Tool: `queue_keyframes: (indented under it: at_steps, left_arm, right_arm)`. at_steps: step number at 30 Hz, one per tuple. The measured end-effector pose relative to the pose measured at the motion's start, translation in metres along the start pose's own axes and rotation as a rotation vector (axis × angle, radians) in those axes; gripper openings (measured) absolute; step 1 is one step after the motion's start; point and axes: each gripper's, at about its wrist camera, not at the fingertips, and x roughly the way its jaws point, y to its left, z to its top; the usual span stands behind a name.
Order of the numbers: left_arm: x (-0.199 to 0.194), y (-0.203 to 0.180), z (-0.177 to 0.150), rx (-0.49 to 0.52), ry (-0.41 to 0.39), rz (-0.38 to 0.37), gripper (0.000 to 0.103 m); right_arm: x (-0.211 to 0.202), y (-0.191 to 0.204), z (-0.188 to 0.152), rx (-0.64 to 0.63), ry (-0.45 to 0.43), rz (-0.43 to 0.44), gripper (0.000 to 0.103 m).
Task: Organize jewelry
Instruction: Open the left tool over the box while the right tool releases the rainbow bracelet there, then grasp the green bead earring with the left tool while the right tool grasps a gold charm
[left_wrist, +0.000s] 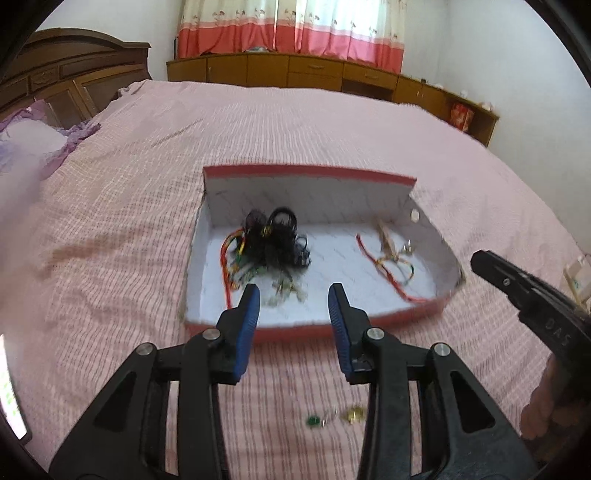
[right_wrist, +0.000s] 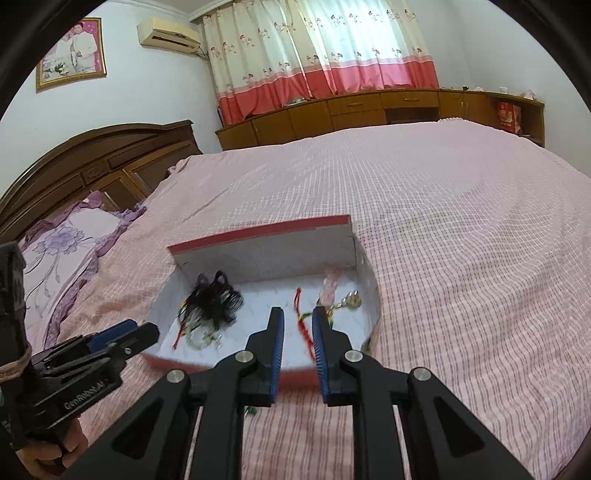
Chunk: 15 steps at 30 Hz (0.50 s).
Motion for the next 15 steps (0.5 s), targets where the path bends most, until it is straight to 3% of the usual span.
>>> queue_keyframes:
  at_steps: [15]
  left_arm:
    - [-0.008, 0.001, -0.039, 0.005, 0.145, -0.071, 0.030]
  right_arm:
    - [-0.044, 0.012, -0.055, -0.024, 0.091, 0.035, 0.024]
